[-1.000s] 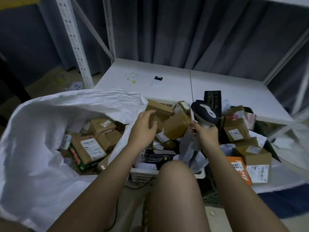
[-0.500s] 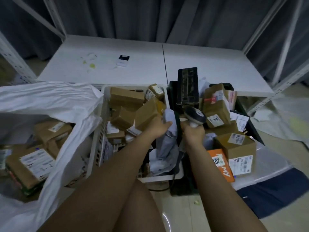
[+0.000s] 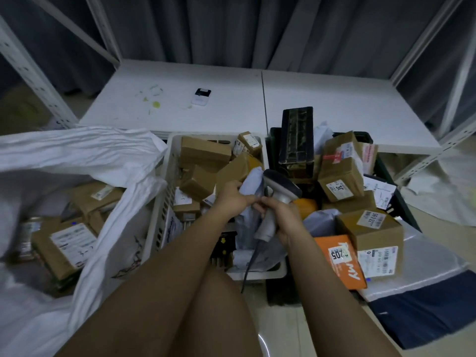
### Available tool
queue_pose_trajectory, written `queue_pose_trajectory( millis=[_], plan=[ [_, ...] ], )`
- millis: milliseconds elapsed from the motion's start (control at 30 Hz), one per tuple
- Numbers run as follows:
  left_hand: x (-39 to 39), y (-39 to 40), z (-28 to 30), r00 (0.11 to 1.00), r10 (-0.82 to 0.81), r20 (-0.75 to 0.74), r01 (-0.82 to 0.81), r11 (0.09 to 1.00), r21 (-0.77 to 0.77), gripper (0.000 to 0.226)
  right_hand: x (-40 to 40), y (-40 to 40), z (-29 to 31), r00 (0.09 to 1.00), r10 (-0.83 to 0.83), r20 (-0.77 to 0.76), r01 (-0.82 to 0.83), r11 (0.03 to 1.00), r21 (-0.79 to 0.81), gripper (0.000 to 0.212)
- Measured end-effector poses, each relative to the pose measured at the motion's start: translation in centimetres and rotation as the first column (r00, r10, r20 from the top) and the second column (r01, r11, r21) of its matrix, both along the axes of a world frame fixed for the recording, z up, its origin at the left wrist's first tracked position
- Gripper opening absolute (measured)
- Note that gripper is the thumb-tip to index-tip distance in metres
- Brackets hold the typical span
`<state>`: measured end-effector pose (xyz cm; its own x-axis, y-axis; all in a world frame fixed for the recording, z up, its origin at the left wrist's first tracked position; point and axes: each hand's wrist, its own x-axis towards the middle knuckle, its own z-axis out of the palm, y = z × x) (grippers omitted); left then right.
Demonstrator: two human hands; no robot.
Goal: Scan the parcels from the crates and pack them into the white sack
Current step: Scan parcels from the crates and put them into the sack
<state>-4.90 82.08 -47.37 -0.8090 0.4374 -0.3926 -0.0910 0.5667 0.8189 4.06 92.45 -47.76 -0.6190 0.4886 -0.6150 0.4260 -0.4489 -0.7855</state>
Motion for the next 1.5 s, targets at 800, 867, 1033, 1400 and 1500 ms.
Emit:
queue_pose_trajectory(
  millis=[800,867,1033,1400,1500],
  plan=[
    [7.7,-32.2,17.0,0.699,0.707,0.106,-0.580,0.473,0.663,0.031,0.1,-19.1,17.2,0.883,0.284,-0.374,-0.180,0.940,0.289,0.079],
    [8.4,-34.2,16.8,0.695,0.705,0.138,-0.593,0.454,0.666,0.028,0.2,-21.1,17.6,0.874,0.303,-0.379,-0.217,0.943,0.253,0.080],
    [8.9,-38.2,15.3,0.614,0.780,-0.117,-0.680,0.599,0.423,0.060,0.6,-24.2,19.1,0.809,0.434,-0.397,-0.263,0.870,0.416,0.029],
    [11.0,-40.2,15.7,0.947,0.250,-0.203,-0.218,0.962,0.166,0.038,2.6,-26.6,20.3,0.512,0.781,-0.359,-0.556,0.619,0.554,0.050],
    [11.6,-40.6,14.5,0.938,0.300,-0.174,-0.250,0.932,0.262,0.034,2.5,-27.1,19.9,0.644,0.682,-0.347,-0.429,0.698,0.573,0.040]
  ],
)
